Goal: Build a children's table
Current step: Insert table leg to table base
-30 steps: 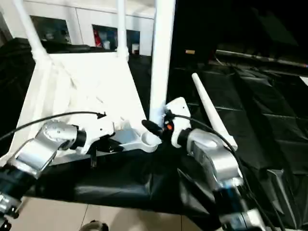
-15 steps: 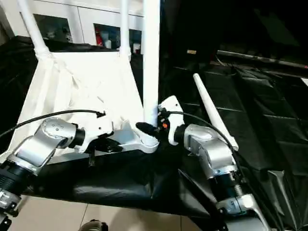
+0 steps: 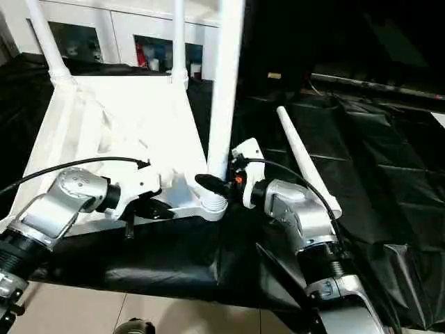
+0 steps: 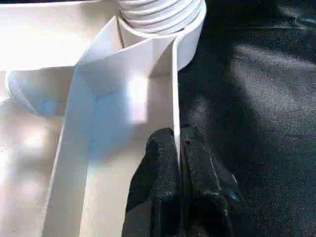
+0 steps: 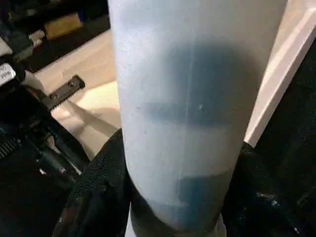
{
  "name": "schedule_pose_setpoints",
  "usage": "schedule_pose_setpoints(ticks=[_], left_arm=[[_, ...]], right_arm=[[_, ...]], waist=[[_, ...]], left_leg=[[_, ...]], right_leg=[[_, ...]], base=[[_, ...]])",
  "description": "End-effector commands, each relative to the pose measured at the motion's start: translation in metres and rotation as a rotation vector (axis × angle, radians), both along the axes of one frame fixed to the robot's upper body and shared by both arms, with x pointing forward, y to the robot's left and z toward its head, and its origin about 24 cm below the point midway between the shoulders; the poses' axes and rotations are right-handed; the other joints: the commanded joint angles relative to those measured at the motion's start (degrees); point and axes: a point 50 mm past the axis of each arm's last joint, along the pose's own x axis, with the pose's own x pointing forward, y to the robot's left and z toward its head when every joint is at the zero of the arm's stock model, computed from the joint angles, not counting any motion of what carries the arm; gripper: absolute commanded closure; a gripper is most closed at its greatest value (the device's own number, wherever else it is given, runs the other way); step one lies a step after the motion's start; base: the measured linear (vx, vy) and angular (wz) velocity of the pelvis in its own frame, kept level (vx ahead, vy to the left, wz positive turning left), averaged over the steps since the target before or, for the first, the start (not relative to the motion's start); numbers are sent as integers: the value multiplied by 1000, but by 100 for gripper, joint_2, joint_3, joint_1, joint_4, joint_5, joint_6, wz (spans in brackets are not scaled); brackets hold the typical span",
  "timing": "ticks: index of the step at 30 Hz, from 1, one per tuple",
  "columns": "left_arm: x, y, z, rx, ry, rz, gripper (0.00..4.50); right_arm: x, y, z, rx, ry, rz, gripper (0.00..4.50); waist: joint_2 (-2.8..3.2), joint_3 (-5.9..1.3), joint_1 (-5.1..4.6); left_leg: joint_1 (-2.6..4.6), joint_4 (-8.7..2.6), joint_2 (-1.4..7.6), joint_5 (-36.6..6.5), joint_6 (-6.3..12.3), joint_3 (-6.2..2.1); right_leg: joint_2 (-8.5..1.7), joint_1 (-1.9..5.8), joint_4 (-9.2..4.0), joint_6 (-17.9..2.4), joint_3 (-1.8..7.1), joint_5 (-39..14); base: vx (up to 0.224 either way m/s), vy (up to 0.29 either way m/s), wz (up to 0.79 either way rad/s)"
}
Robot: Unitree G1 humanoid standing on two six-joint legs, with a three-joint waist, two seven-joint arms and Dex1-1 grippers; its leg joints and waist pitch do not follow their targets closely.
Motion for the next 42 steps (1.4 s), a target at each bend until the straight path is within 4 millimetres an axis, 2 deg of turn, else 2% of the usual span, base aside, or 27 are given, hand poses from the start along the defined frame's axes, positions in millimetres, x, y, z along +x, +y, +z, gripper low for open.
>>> schedule_pose_setpoints(ticks=[1,2,3,4,8,10,11,12,16,17,19,21,25,27,28,31,34,38,42], left_arm=[[3,-4,11,2,-34,-48,450],[3,-3,11,2,-34,-48,450],[3,-3,11,5,-34,-48,450],[4,-3,11,5,-34,-48,450],[5,-1,12,10,-36,-43,450],[5,0,12,10,-35,-43,450],[5,0,12,11,-35,-43,450],[5,0,12,12,-34,-44,450],[6,1,12,14,-34,-40,450],[6,1,11,14,-35,-39,450],[6,0,11,13,-36,-37,450],[7,1,12,12,-38,-33,450],[8,2,11,13,-40,-28,450],[8,2,11,12,-41,-27,450],[8,2,11,11,-41,-24,450],[7,3,11,11,-40,-21,450],[7,4,10,15,-39,-19,450],[8,5,9,20,-41,-15,450],[9,4,10,21,-43,-14,450]], right_arm=[[-6,-9,-18,-7,61,-45,259],[-7,-10,-20,-3,65,-50,259],[-9,-11,-24,6,73,-64,259],[-10,-11,-25,9,75,-68,259],[-20,-13,-44,43,99,-146,259],[-24,-12,-51,44,94,-174,259],[-25,-12,-52,43,92,-176,259],[-27,-11,-55,44,88,-185,259],[-36,-6,-62,18,31,-195,259],[-38,-5,-63,7,15,-186,259],[-41,-3,-63,-17,-26,-160,259],[-42,0,-62,-38,-72,-130,259],[-41,0,-61,-43,-97,-116,259],[-41,0,-61,-41,-99,-115,259],[-40,-3,-61,-18,-91,-128,259],[-37,-8,-58,15,-87,-158,259],[-36,-11,-56,23,-95,-169,259],[-43,-20,-59,22,-97,-180,259],[-48,-24,-62,21,-89,-181,259]], waist=[[116,-385,6],[119,-385,11],[157,-391,18],[143,-388,16],[166,-382,26],[159,-382,16],[164,-383,19],[197,-370,20],[182,-365,19],[163,-364,16],[170,-359,15],[147,-341,2],[137,-309,-7],[136,-311,-4],[84,-317,-9],[138,-325,4],[134,-321,-6],[149,-311,4],[136,-318,8]], left_leg=[[220,-439,223,-1745,-295,-138],[224,-438,223,-1727,-295,-132],[225,-439,223,-1737,-306,-140],[230,-442,226,-1807,-308,-136],[233,-455,226,-1970,-339,-146],[238,-467,229,-2061,-358,-156],[241,-466,229,-2068,-361,-156],[245,-473,232,-2143,-373,-158],[259,-491,240,-2379,-424,-173],[259,-492,240,-2395,-420,-171],[252,-499,240,-2409,-415,-177],[256,-507,236,-2537,-406,-179],[287,-517,244,-2775,-399,-203],[306,-520,247,-2813,-397,-207],[296,-523,249,-2751,-368,-200],[296,-524,251,-2652,-342,-200],[295,-533,251,-2712,-356,-197],[301,-537,249,-2807,-367,-204],[287,-551,252,-2692,-321,-196]], right_leg=[[-358,179,-440,-1100,255,-1119],[-356,175,-437,-1117,253,-1075],[-362,181,-427,-1129,253,-1054],[-362,173,-442,-1137,253,-1077],[-372,161,-456,-1151,253,-1196],[-371,159,-464,-1140,250,-1297],[-370,160,-464,-1140,252,-1305],[-376,146,-475,-1131,257,-1382],[-383,126,-507,-1061,259,-1628],[-385,126,-515,-1051,260,-1654],[-384,132,-514,-1033,264,-1694],[-389,122,-546,-983,266,-1929],[-414,103,-602,-908,280,-2436],[-417,99,-618,-893,284,-2507],[-412,108,-616,-897,284,-2450],[-413,110,-601,-926,289,-2332],[-396,107,-595,-972,285,-2234],[-412,102,-624,-914,288,-2440],[-399,121,-620,-922,287,-2253]], base=[[0,0,0],[0,0,0],[0,0,0],[0,0,0],[0,0,0],[0,0,0],[0,0,0],[0,0,0],[0,0,0],[0,0,0],[0,0,0],[0,0,0],[0,0,0],[0,0,0],[0,0,0],[0,0,0],[0,0,0],[0,0,0],[0,0,0]])
